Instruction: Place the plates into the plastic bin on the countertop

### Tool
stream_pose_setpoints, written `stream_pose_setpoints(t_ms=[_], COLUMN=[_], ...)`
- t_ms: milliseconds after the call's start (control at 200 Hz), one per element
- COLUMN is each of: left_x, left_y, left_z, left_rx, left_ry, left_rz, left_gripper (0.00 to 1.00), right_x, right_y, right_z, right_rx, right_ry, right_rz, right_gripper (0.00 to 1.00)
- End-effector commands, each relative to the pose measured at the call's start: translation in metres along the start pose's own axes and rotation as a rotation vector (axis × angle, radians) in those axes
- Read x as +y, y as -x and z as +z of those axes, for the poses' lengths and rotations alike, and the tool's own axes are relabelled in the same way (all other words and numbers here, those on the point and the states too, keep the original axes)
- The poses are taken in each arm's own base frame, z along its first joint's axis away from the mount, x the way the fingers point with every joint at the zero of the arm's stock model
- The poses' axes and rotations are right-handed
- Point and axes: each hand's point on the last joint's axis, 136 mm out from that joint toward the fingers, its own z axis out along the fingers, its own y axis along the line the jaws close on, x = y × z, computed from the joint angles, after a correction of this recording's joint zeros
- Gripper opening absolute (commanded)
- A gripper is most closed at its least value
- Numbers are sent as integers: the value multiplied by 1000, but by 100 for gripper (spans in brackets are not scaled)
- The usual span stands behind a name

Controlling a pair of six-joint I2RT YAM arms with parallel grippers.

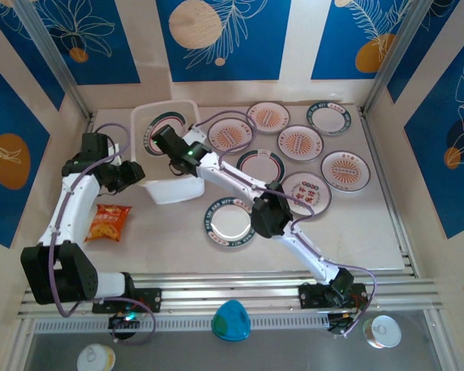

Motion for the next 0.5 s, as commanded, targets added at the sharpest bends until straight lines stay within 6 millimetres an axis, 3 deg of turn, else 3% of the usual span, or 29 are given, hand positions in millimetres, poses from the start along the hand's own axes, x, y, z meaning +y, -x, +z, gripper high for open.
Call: stream_pose_setpoints(t_ms=[0, 495], left_x=[0, -3], left_y=[-7, -10], left_z=[-3, -1], left_rx=[15, 25], left_ry=[-23, -44], left_rz=[-21, -23], left_gripper=[40, 38], right_x=[14, -27], right_y=[12, -9], right_z=[0, 23], right_rx=[-77, 34], right_ry=[45, -76], right_rz=[22, -16], right_gripper=[0, 1])
